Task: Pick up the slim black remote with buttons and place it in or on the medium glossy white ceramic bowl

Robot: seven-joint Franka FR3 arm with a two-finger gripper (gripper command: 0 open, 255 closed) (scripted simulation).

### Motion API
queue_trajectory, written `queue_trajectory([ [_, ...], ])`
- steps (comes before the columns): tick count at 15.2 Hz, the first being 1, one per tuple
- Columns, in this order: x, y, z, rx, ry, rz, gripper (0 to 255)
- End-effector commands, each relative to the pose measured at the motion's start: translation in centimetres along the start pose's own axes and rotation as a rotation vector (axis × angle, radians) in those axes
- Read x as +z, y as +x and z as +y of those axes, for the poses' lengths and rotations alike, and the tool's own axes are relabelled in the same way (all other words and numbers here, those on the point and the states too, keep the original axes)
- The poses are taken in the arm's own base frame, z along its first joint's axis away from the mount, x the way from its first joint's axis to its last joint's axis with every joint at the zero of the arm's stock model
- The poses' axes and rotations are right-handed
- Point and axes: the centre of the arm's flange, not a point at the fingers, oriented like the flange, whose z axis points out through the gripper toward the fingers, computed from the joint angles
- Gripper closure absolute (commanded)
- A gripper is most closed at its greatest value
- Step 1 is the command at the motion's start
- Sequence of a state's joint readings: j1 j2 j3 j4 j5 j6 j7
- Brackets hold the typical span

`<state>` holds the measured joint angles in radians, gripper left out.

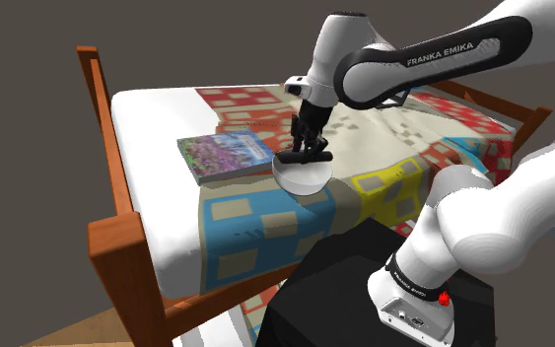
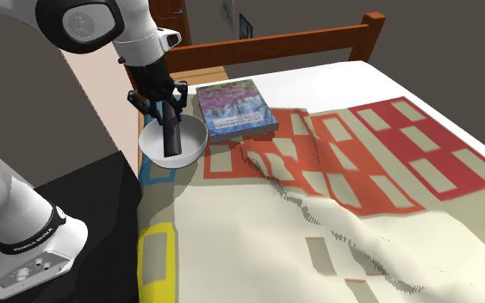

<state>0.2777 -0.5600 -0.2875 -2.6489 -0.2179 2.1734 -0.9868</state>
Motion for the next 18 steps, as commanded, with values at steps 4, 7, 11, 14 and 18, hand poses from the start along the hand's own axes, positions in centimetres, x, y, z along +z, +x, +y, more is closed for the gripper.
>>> queue_trajectory([
  [4, 2.6, -0.1, -0.3, 0.0, -0.001, 0.001, 255],
  [7, 2.8, -0.1, -0.4, 0.0, -0.001, 0.001, 255],
  [11, 2.8, -0.1, -0.4, 0.0, -0.001, 0.001, 255],
  [14, 2.8, -0.1, -0.4, 0.0, -0.001, 0.001, 0],
  [18, 2.8, -0.1, -0.4, 0.0, -0.001, 0.001, 0],
])
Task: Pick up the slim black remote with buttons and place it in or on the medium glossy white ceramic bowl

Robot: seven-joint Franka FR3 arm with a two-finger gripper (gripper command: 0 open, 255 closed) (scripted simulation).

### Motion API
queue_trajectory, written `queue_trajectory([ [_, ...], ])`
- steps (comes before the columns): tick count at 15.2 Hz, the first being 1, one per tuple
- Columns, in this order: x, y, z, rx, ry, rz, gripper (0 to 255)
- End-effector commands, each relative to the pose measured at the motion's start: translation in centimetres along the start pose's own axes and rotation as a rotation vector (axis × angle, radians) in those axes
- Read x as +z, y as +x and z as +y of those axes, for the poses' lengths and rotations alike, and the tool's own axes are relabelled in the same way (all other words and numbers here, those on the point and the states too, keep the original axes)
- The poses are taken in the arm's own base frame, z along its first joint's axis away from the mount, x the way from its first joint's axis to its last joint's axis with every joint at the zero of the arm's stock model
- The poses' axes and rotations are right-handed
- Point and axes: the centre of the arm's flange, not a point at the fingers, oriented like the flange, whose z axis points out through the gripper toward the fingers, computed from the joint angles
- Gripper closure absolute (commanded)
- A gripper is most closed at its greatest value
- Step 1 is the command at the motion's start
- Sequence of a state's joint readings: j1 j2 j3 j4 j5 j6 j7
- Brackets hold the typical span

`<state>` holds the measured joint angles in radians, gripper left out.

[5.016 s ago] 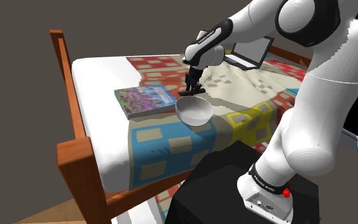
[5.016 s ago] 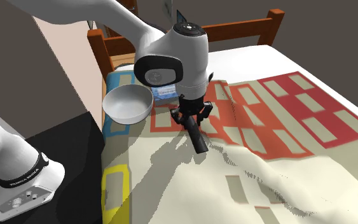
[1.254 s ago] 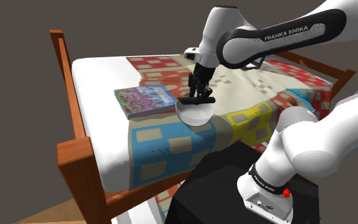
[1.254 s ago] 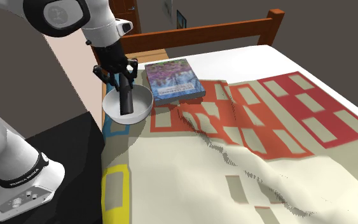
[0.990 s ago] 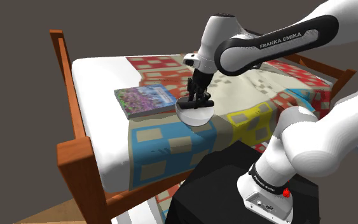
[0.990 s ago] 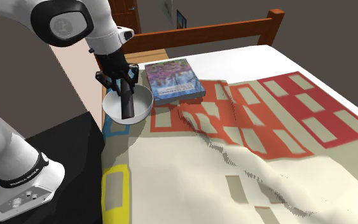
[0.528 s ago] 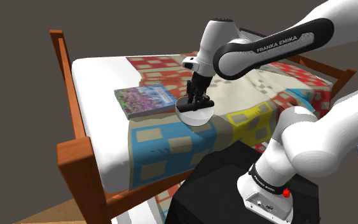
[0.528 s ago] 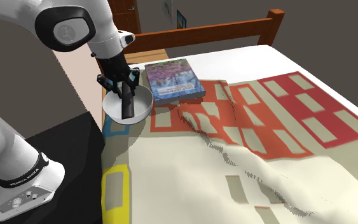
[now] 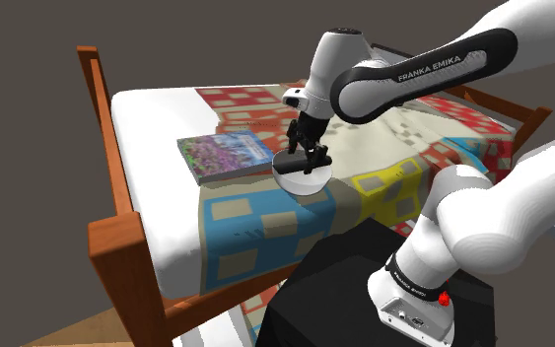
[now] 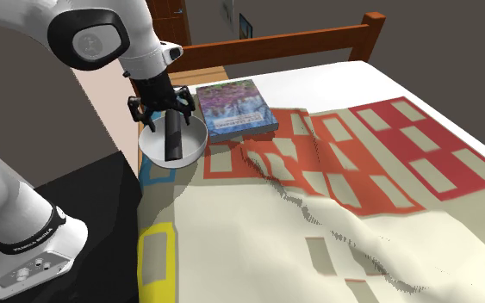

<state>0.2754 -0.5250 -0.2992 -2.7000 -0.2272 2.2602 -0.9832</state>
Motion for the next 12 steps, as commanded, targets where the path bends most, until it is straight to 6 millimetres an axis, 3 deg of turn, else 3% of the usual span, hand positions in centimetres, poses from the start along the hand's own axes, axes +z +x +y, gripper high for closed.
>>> queue_trajectory([
  [1, -1.3, 0.0, 0.0, 0.0, 0.0, 0.0, 0],
  [4, -5.0, 0.0, 0.0, 0.0, 0.0, 0.0, 0],
  [12, -5.0, 0.0, 0.0, 0.0, 0.0, 0.0, 0],
])
